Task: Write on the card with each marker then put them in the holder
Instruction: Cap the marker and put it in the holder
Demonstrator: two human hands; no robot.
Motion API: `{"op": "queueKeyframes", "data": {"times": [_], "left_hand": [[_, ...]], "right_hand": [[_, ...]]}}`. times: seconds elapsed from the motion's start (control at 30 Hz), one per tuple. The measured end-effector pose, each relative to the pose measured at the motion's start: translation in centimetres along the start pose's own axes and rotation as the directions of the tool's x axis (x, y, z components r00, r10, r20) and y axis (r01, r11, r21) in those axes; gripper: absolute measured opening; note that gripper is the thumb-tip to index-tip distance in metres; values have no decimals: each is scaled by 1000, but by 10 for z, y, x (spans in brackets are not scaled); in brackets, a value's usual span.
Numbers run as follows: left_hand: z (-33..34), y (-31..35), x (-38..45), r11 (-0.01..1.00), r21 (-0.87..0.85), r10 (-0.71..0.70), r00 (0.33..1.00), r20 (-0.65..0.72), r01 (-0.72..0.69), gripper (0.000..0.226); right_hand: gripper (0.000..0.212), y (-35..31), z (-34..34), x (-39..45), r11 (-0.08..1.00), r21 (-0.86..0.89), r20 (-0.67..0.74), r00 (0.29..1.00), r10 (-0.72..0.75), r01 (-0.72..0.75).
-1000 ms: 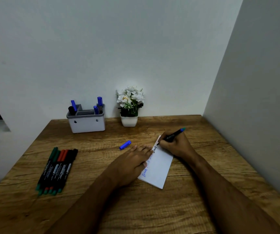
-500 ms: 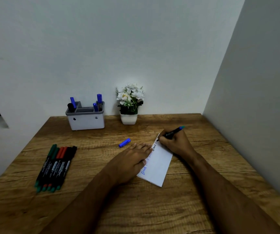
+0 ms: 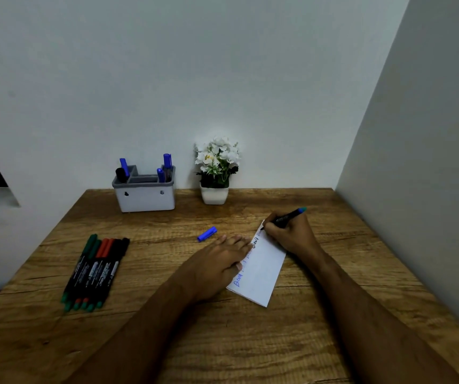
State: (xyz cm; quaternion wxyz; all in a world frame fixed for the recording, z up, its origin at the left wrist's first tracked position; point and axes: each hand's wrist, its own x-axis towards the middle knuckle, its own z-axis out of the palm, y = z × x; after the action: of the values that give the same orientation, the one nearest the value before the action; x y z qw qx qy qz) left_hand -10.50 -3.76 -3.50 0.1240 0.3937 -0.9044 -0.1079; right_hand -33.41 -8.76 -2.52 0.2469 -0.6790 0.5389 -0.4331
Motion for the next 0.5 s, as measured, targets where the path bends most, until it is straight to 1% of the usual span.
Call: {"op": "queueKeyframes", "data": {"times": [0.07, 0.2, 0.33, 0.5], "left_hand": [[0, 0, -1, 1000, 2, 2, 1000, 0, -2, 53], [0, 0, 0, 1000, 7, 9, 1000, -8, -9, 53], [0, -1, 0, 1000, 0, 5, 1000, -9, -5, 53], [0, -1, -2, 1000, -7, 8, 1000, -7, -8, 53]], "right_hand": [[17, 0, 0, 1, 1000, -5, -17, 1000, 9, -9], [16, 0, 0, 0, 999, -33, -7, 1000, -12, 12], [14, 0, 1, 0, 999, -32, -6, 1000, 27, -27], [15, 1, 2, 1, 999, -34, -29, 999, 34, -35]]}}
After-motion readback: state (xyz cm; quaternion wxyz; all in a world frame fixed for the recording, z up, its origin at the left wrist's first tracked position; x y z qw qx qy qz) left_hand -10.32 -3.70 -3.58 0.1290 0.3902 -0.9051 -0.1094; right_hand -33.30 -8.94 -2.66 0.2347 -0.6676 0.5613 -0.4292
